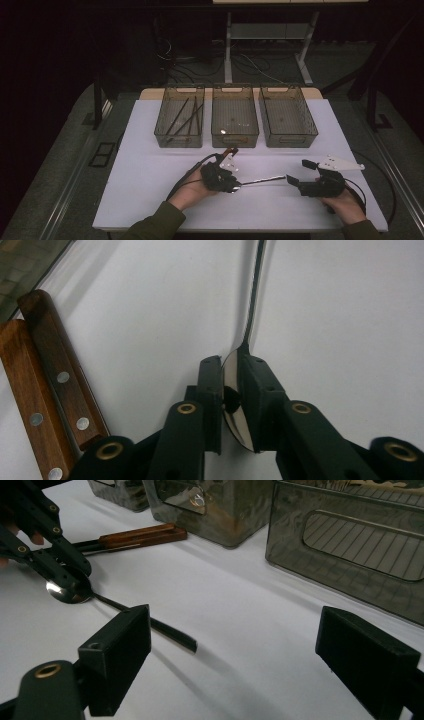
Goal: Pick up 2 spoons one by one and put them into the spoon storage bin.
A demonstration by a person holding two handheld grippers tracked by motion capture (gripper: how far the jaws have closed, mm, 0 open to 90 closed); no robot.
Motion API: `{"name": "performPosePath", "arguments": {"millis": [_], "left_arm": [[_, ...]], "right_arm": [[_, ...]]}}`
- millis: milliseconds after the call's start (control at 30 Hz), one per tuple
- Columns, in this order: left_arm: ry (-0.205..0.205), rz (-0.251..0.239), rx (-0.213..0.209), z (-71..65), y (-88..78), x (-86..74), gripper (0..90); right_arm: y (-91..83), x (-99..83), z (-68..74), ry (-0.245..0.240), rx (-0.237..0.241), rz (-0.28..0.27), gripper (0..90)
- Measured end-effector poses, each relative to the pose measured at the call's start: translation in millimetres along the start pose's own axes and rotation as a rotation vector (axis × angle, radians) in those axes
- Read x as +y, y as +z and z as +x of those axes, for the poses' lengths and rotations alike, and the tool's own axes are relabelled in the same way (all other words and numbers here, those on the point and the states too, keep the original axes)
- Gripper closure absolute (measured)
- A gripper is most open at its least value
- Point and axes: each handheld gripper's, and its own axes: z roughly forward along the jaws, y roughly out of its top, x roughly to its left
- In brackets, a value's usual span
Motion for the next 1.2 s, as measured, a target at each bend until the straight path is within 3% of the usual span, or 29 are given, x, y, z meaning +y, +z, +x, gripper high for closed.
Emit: {"name": "performPosePath", "arguments": {"millis": [200,533,600,933,1200], "left_arm": [[-0.019,-0.035,-0.033,-2.2,-2.3,1.8,87.7],[-0.033,-0.037,-0.038,-1.0,-3.5,1.4,88.5],[-0.023,-0.028,-0.023,0.6,-5.1,1.2,88.5],[-0.098,-0.082,0.042,14.2,-24.0,-6.6,88.5],[-0.115,-0.117,0.092,24.5,-41.4,-10.2,88.5]], "right_arm": [[-0.9,0.2,-0.7,0.002,0.0,-0.006,13.8],[0.5,-0.4,0.5,-0.007,0.011,0.003,13.8],[1.5,-0.5,1.9,-0.012,0.018,0.008,13.8],[11.8,-2.2,12.5,-0.041,0.058,0.045,13.7],[15.8,-3.4,15.4,-0.052,0.065,0.062,13.7]]}}
